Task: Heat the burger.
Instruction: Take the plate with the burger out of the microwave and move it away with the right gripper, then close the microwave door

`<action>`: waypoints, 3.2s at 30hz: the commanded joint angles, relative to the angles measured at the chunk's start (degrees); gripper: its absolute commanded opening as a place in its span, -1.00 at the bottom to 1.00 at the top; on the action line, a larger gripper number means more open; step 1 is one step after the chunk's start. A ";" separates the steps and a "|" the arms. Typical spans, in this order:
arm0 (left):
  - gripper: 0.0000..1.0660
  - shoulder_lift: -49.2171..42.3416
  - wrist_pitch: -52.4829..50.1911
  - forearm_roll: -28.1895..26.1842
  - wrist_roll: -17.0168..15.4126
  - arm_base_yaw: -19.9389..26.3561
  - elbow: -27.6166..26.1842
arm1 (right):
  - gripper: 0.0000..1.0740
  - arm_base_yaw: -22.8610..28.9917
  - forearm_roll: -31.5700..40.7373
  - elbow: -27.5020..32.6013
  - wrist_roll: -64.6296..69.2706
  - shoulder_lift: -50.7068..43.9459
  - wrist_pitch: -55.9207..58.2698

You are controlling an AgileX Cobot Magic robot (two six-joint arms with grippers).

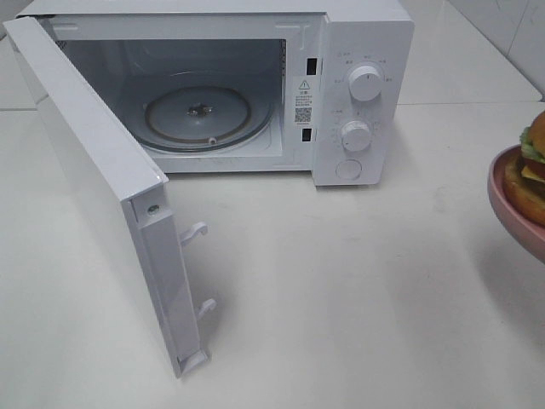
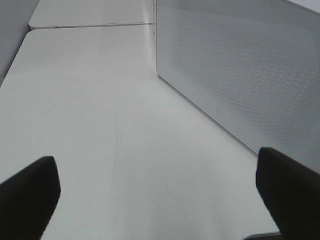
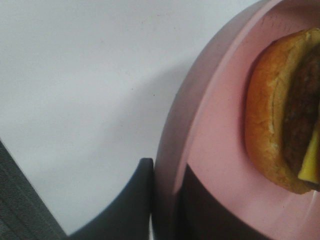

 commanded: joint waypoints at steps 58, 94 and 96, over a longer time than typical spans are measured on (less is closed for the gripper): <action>0.88 -0.40 -0.17 -0.23 0.11 0.11 0.17 | -0.92 -0.34 -34.89 -6.93 91.27 58.61 -5.90; 0.88 -0.40 -0.17 -0.23 0.11 0.11 0.17 | 0.09 -3.21 -8.94 -11.46 61.54 43.32 -9.34; 0.88 -0.40 -0.17 -0.23 0.11 0.11 0.17 | 0.15 -3.21 -4.87 -11.46 56.21 40.22 -9.40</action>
